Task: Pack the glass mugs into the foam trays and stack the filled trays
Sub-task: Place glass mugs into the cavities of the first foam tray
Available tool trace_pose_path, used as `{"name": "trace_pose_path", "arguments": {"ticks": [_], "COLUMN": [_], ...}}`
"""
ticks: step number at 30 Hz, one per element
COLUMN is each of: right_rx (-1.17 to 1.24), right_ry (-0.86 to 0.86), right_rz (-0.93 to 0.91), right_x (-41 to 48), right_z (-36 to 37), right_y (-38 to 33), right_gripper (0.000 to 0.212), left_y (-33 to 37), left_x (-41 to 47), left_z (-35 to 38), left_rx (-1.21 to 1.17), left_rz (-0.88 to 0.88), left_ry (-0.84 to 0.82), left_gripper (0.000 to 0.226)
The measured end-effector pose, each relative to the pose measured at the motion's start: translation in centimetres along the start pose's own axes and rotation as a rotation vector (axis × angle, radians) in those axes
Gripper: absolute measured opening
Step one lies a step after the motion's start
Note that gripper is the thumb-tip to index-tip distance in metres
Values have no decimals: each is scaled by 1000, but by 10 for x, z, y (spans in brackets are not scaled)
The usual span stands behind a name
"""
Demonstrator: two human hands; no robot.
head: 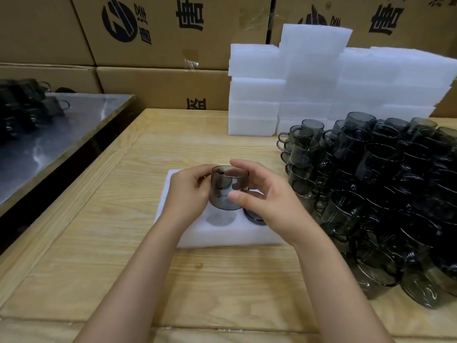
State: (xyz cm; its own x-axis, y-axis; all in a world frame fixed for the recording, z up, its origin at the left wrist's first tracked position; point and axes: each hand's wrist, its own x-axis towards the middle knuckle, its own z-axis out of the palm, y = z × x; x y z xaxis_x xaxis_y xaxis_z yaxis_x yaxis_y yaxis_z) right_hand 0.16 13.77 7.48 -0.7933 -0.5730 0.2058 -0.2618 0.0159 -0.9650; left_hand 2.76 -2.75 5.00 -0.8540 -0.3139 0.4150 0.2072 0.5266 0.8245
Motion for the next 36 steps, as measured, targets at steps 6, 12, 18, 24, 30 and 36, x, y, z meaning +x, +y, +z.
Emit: {"name": "trace_pose_path", "arguments": {"ticks": [6, 12, 18, 24, 30, 36], "right_rx": [-128, -396, -589, -895, -984, -1158], "right_ry": [104, 137, 136, 128, 2, -107], "right_rz": [-107, -102, -45, -94, -114, -118], "right_x": [0, -1, -2, -2, -6, -13], "right_z": [14, 30, 31, 30, 21, 22], "right_y": [21, 26, 28, 28, 26, 26], "right_gripper": [65, 74, 84, 62, 74, 78], "left_y": [1, 3, 3, 1, -3, -7], "left_x": [2, -7, -10, -12, -14, -14], "left_z": [-8, -8, -6, 0, 2, 2], "left_rx": [-477, -502, -434, -329, -61, 388], "left_rz": [-178, -138, -175, -147, -82, 69], "left_ry": [-111, -258, -270, -298, -305, -517], "left_gripper": [22, 39, 64, 62, 46, 47]}}
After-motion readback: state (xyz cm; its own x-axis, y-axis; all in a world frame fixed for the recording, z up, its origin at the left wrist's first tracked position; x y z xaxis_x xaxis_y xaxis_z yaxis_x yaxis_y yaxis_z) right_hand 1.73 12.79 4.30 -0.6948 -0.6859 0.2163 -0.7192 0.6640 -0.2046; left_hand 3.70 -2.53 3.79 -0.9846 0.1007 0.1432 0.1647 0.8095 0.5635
